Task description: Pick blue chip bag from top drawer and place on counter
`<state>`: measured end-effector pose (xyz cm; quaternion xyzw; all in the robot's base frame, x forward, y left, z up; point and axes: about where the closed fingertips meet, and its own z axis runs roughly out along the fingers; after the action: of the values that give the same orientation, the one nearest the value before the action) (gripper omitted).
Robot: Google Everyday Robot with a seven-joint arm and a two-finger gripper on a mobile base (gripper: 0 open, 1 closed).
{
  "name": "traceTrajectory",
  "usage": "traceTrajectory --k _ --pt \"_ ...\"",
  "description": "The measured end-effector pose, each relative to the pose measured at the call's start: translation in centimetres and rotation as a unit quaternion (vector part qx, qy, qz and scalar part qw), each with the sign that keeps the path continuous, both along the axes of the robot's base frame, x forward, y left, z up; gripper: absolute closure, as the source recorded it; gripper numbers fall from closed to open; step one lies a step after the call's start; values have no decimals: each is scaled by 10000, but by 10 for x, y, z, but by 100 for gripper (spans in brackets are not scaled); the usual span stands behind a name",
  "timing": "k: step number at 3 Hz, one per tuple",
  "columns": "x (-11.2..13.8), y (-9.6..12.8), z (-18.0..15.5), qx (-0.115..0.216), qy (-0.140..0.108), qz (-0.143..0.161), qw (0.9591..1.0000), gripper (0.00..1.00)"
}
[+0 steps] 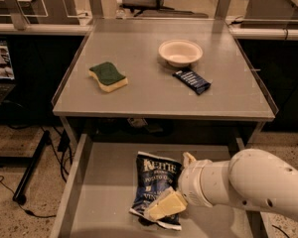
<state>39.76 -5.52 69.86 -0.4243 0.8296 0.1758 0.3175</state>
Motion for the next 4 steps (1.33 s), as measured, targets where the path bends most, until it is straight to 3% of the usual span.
traceTrajectory --k 1,3,4 --pt "0 0 0 0 0 0 10000 0" --pt "-8 17 -39 90 406 -48 9991 0" --pt "-1 30 -64 76 376 -298 9988 0"
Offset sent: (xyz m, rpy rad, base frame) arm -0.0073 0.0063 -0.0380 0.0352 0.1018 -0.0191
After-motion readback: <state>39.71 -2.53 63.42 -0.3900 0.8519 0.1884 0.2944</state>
